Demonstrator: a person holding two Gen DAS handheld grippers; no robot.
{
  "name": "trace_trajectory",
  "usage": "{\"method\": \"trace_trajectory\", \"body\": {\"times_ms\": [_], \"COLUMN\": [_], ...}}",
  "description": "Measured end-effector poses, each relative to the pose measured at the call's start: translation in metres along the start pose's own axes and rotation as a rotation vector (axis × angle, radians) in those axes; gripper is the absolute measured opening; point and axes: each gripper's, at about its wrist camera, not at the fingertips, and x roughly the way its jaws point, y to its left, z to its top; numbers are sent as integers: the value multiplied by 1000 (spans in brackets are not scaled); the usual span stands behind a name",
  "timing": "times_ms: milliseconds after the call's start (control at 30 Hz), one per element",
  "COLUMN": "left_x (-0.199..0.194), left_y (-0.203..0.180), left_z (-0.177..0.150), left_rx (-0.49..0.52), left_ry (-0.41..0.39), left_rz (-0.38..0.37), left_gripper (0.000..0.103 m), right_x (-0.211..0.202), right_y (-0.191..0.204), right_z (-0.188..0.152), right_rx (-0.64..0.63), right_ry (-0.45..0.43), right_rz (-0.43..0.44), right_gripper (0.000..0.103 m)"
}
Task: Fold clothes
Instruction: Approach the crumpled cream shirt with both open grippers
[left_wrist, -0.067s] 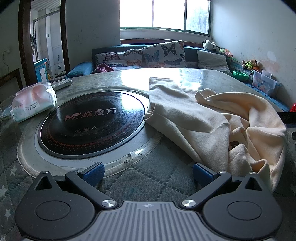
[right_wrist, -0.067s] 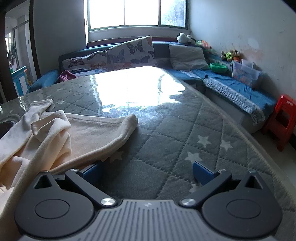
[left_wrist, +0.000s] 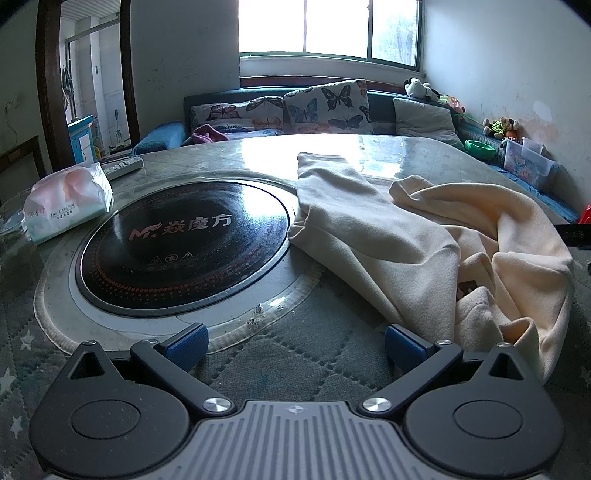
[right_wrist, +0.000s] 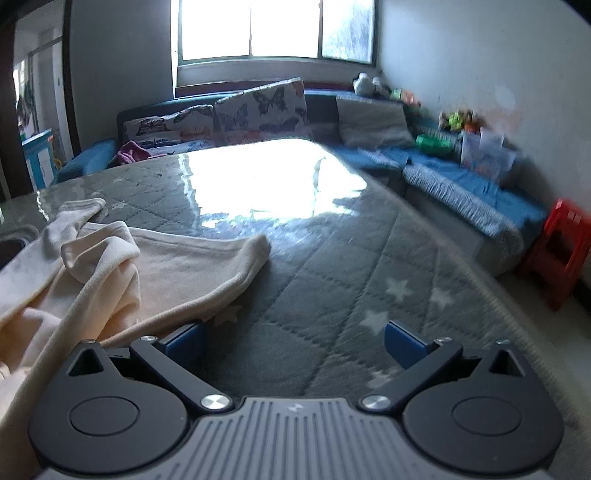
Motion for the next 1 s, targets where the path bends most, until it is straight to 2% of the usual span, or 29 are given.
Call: {"method": "trace_trajectory", "body": {"times_ms": [167, 267, 333, 467, 1000], "left_x": [1, -1, -9, -19, -49], "left_y": [2, 4, 7, 7, -3], "left_z": [1, 1, 3, 5, -6], "left_rx": [-5, -14, -26, -42, -55], "left_ry": [13, 10, -5, -17, -34], "left_rz": [15, 19, 16, 23, -1], "left_gripper": [103, 103, 103, 103, 103], "right_x": [10, 23, -6, -55, -109], "right_y": [-15, -37, -53, -20, -2], "right_z": [8, 6, -18, -47, -69], "right_rx": [27, 24, 4, -71, -133], "right_ry": [49, 51, -27, -69, -94], "right_rz": [79, 123, 154, 140, 203], "right_gripper": [103, 103, 103, 103, 103]}}
